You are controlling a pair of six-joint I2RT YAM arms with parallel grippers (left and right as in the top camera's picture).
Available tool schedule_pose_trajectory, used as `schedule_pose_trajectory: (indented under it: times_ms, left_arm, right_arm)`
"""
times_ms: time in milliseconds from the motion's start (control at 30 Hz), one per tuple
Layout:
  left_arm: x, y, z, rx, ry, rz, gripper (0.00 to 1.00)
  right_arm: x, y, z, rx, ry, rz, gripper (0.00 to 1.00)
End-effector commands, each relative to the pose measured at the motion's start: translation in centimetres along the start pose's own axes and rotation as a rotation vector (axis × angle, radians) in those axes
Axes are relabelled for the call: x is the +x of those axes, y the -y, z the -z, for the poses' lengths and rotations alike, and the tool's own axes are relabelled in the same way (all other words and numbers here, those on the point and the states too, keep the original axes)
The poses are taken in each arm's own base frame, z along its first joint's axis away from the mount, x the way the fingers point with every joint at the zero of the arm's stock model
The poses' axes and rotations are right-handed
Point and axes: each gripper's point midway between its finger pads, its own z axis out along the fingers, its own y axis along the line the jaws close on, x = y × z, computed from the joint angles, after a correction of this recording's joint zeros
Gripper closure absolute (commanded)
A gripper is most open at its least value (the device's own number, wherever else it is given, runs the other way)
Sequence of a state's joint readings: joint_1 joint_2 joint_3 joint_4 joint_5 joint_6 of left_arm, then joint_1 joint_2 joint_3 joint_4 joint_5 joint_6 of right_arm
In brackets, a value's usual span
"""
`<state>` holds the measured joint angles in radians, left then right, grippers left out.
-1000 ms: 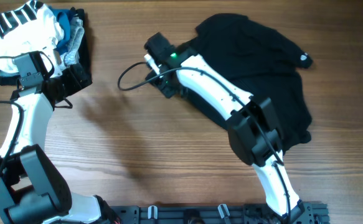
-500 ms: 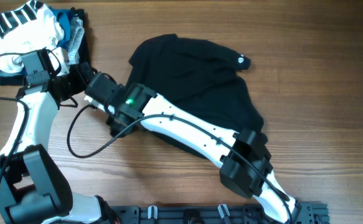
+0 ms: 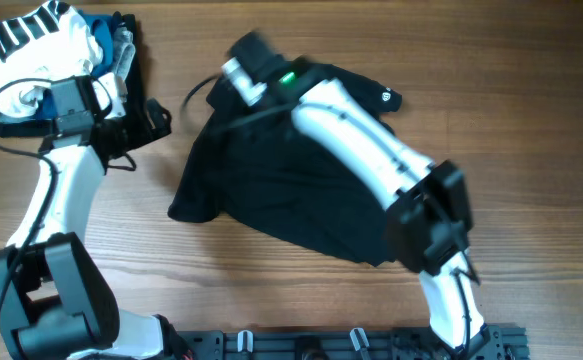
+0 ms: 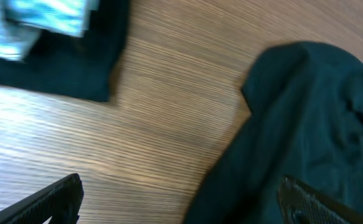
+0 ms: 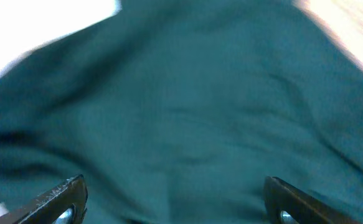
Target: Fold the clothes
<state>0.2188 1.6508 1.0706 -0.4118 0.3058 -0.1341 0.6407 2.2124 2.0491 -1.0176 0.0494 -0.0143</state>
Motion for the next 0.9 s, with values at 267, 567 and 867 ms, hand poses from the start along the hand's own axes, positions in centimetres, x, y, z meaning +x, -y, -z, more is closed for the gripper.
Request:
schedule_pose_trajectory:
  times_ms: [267, 567, 867]
  left_arm:
    - [-1.8, 10.0, 4.0, 0.158, 0.143, -0.195, 0.0]
    - [-1.6, 13.4, 3.9, 0.212, 0.177, -0.267, 0.0]
    - [-0.1, 12.7, 1.7, 0.064, 0.145, -0.301, 0.29]
  right_arm:
    - [4.5, 20.2, 2.4, 0.035, 0.007, -0.648, 0.17]
    - [5.6, 21.7, 2.7, 0.016, -0.003, -0.704, 0.21]
    - [6.0, 21.2, 2.7, -0.002, -0.026, -0.713, 0.23]
